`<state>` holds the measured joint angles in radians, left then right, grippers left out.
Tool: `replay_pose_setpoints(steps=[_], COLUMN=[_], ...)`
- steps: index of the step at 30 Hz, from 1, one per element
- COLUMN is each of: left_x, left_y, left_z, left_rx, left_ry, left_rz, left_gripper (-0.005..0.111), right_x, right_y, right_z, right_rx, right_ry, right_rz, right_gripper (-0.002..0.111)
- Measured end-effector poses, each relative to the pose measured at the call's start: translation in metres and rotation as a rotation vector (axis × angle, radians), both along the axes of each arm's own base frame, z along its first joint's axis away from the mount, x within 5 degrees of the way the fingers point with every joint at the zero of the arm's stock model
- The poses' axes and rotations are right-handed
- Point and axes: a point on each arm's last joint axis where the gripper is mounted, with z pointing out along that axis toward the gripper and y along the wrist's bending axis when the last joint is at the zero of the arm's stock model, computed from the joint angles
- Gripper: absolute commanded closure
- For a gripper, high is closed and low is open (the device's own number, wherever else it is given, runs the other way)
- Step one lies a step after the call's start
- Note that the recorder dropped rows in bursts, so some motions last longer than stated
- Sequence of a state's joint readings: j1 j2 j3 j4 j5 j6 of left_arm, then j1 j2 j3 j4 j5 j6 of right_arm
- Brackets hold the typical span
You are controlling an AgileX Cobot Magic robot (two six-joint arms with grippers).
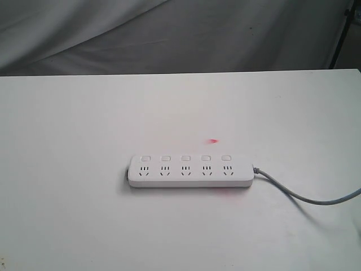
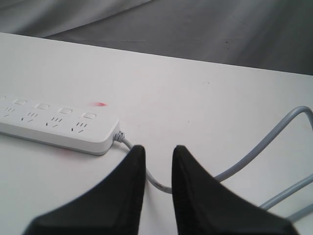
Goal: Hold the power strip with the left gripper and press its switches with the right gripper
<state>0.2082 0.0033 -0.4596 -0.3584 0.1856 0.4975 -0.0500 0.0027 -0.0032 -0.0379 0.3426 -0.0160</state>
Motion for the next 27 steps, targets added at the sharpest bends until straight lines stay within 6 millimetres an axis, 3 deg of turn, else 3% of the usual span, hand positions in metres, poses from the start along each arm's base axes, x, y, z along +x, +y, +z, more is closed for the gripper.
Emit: replay_pose_setpoints(steps=[12, 20, 27], left_x=[0.027, 0.036, 0.044], left_y=[0.012, 0.014, 0.016], left_z=[-0.057, -0.081, -0.114], left_rx=[-0.123, -0.16, -0.216], left_ry=[0.148, 0.208, 0.303], left_rz=[0.04, 0.042, 0.041], left_gripper=[0.107, 0.107, 0.107], right_x=[0.0, 0.0, 0.0], right_y=[0.0, 0.0, 0.0], right_z=[0.0, 0.0, 0.0], right_rx=[0.0, 0.0, 0.0], right_ry=[0.0, 0.0, 0.0], right_rz=[0.0, 0.0, 0.0], right_gripper=[0.089, 0.089, 0.089])
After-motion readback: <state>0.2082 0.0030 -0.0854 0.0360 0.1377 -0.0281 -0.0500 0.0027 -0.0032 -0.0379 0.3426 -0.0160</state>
